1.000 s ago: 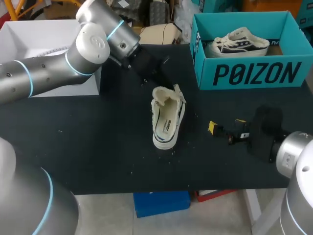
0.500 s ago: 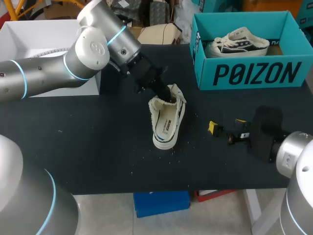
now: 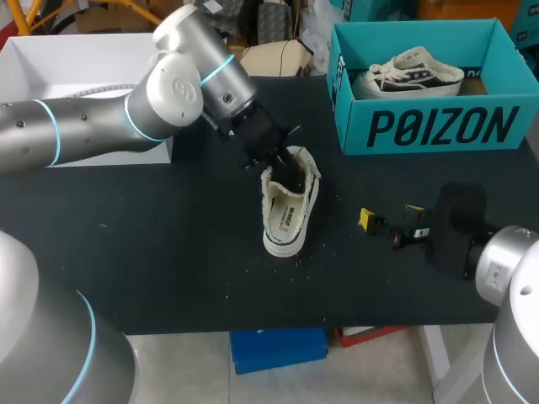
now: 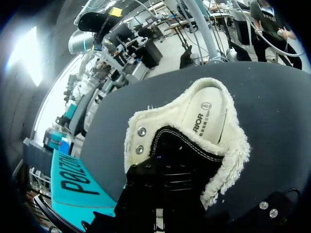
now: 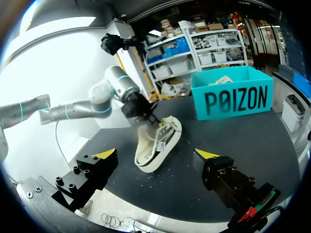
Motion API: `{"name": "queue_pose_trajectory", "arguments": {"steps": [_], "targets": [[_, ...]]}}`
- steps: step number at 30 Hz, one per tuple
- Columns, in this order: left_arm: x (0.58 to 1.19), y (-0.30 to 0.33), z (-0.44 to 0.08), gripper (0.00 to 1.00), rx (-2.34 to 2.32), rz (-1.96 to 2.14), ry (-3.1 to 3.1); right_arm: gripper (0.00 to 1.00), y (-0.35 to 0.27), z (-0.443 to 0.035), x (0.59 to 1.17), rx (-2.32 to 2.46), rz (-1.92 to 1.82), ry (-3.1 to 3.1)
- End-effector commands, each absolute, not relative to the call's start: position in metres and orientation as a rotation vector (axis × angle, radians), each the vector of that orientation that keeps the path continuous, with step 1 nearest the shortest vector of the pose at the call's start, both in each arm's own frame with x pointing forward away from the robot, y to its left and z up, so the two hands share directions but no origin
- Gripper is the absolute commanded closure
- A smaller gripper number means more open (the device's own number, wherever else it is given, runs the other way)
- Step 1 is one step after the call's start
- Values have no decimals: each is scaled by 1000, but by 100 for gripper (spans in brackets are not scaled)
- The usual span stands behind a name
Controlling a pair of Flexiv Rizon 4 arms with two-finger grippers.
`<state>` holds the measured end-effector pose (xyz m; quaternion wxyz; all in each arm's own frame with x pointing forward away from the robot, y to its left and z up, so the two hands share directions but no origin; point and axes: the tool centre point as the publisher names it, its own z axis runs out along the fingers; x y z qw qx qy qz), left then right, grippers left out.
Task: Take the shoe out of the shoebox, open the shoe tongue, remove and reinsert the insole, then place the shoe into the shoebox
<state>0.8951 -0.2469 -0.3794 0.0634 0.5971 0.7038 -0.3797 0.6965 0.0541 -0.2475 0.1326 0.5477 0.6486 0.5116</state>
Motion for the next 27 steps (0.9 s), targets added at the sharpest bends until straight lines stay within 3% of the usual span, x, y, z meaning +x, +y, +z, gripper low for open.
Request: {"name": "queue_pose_trajectory", "arguments": {"steps": [1, 5, 10, 12, 27], "targets": [[899, -249, -368, 100, 1818, -1150, 2107, 0, 56, -249, 695, 1589, 1484, 1872], [900, -246, -354, 100, 1818, -1149, 2088, 0, 56, -249, 695, 1589, 1484, 1872], [896, -243, -374, 100, 1823, -1078, 2128, 0, 56, -249, 695, 1589, 1484, 1872], [901, -239, -376, 100, 1762, -869, 2148, 0, 56, -249, 695, 1589, 1484, 1872], [896, -258, -398, 100, 1862, -763, 2139, 0, 56, -249, 695, 1589, 1484, 1872]]}}
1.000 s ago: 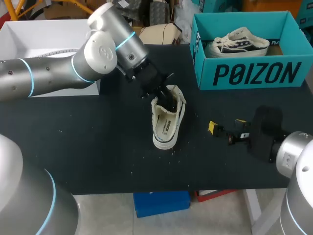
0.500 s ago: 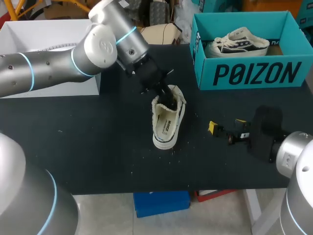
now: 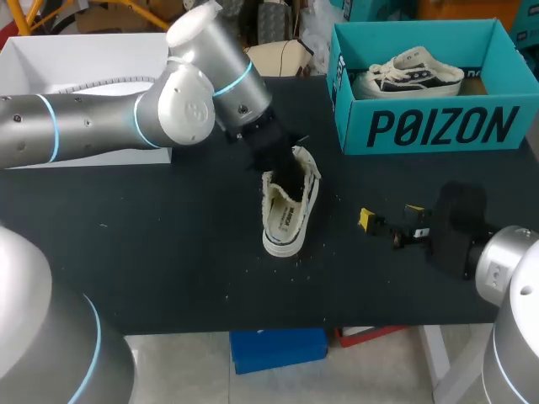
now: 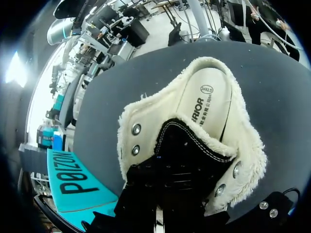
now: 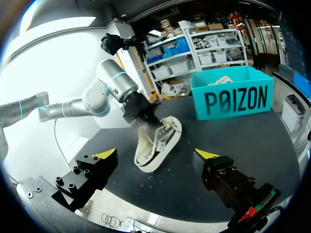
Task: Take the shoe out of the shoebox, open the shoe tongue, remove and reinsert the insole, then place the shoe into the shoebox
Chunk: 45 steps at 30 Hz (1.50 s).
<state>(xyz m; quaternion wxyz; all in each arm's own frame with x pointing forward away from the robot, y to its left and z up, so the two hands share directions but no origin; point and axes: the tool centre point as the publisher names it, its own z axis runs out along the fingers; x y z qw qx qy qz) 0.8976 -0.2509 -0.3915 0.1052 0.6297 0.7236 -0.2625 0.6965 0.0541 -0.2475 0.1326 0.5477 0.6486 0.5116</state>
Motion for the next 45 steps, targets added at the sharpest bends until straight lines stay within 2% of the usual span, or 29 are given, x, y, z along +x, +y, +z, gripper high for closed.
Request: {"name": "queue_pose_trajectory", "arguments": {"steps": [1, 16, 34, 45], "targets": [[896, -258, -398, 100, 1869, -764, 2141, 0, 56, -249, 695, 1589, 1484, 1872], [891, -227, -339, 100, 1890, -666, 2079, 0, 56, -249, 695, 1589, 1484, 1872], [892, -188, -369, 100, 2010, -457, 2199, 0, 56, -249, 695, 1589, 1484, 1872], [894, -180, -359, 100, 2011, -419, 2202, 0, 56, -249, 695, 1589, 1484, 1872]]}}
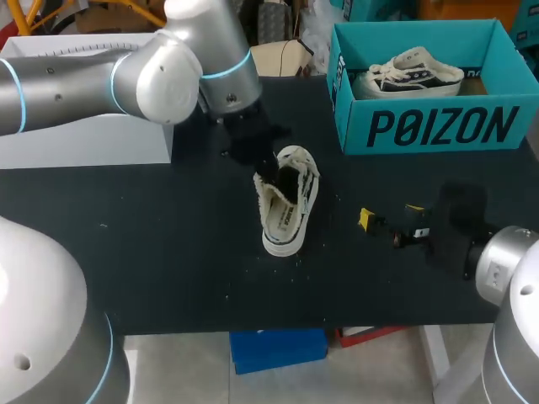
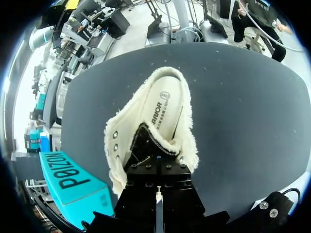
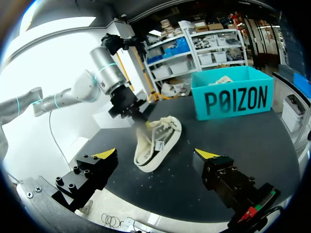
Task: Take the shoe out of the shoebox, open the shoe tongue, remove and reinsert the insole, then place the shoe into the shoebox
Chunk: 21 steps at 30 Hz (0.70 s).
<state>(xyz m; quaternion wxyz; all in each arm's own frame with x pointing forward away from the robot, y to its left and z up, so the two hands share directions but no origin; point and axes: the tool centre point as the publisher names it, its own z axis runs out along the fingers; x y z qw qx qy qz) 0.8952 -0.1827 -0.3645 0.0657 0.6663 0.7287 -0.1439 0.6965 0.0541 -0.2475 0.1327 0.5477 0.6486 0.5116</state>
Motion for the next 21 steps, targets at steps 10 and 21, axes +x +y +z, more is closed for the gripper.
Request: {"name": "queue_pose_trajectory", "arguments": {"steps": [10, 21], "targets": [[896, -179, -358, 100, 2044, -382, 2205, 0, 56, -249, 695, 1589, 1484, 1872], [893, -194, -363, 100, 2074, -429, 2188, 0, 56, -249, 695, 1589, 1484, 1872]]}}
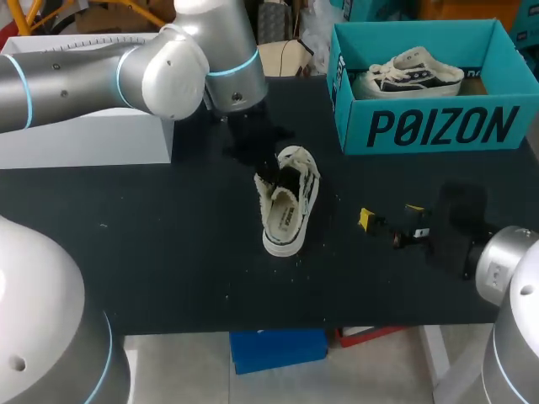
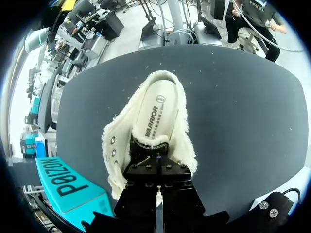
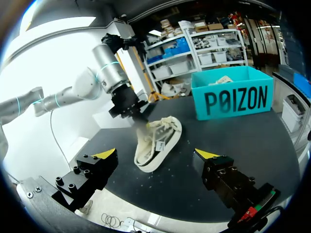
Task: Take the shoe out of the shoebox, open the shoe tongue, remove and reinsert the insole, then place the shoe into the shoebox
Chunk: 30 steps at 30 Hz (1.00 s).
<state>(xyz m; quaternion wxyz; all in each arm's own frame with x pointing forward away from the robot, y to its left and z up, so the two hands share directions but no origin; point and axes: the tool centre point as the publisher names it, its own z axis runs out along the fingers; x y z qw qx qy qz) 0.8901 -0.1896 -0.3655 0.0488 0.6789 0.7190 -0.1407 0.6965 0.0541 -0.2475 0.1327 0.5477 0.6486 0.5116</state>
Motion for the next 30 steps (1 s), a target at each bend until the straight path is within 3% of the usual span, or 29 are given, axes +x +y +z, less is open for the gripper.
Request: {"name": "queue_pose_trajectory", "arguments": {"steps": [1, 7, 8, 9, 10, 18, 30], "targets": [[892, -193, -359, 100, 2072, -429, 2185, 0, 56, -249, 695, 1589, 1484, 1872], [888, -176, -336, 100, 2020, -493, 2217, 0, 56, -249, 695, 1589, 1484, 1872], [885, -172, -333, 93, 2017, -514, 2224, 0, 56, -249, 695, 1589, 1484, 1872], [883, -170, -330, 76, 2016, -526, 2226, 0, 56, -249, 695, 1589, 1484, 1872], [882, -167, -327, 69, 2017, -515, 2228, 0, 56, -249, 695, 1589, 1484, 1872], [874, -148, -319, 59, 2045, -366, 2215, 0, 56, -249, 695, 1589, 1484, 1872], [875, -165, -341, 59, 2116, -288, 2135, 0, 56, -249, 695, 1589, 1484, 1872]]}}
